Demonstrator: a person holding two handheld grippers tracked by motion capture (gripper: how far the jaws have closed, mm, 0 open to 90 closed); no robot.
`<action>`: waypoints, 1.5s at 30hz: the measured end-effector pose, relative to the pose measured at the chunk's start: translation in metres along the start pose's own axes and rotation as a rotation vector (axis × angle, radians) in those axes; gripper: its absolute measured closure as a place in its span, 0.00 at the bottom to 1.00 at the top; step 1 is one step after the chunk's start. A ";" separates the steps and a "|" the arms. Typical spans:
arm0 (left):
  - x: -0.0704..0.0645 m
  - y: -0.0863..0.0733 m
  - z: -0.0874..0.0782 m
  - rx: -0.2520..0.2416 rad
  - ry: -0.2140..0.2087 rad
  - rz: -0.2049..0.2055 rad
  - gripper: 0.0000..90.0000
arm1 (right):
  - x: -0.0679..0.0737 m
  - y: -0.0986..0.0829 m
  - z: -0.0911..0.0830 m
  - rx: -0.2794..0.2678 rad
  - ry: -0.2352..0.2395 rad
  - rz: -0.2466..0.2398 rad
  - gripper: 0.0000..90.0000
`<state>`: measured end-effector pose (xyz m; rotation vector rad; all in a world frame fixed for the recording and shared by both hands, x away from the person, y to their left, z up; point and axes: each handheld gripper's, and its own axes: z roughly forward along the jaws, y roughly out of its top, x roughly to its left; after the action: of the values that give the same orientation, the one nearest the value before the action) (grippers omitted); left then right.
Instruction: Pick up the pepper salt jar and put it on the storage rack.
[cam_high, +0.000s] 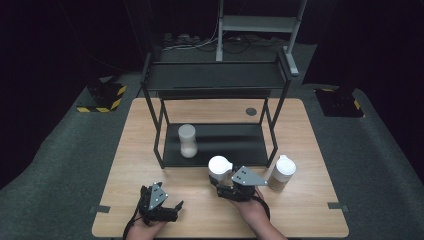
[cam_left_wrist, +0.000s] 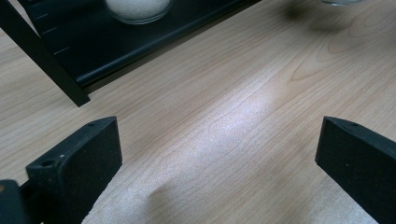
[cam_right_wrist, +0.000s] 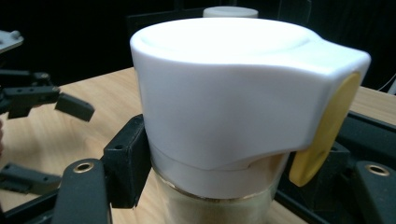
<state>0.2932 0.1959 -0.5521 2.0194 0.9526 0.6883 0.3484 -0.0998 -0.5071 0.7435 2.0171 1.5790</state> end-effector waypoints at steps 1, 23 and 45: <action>0.001 0.000 0.000 0.000 -0.003 -0.002 0.01 | -0.001 0.001 0.001 -0.001 -0.002 0.003 0.33; 0.000 0.000 -0.001 -0.002 -0.005 0.001 0.01 | -0.022 0.012 0.028 -0.015 -0.064 0.032 0.33; 0.000 0.000 -0.001 -0.005 -0.005 -0.001 0.01 | -0.044 0.025 0.059 -0.020 -0.120 0.049 0.33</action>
<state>0.2930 0.1966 -0.5520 2.0155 0.9477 0.6841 0.4236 -0.0821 -0.4948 0.8643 1.9082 1.5411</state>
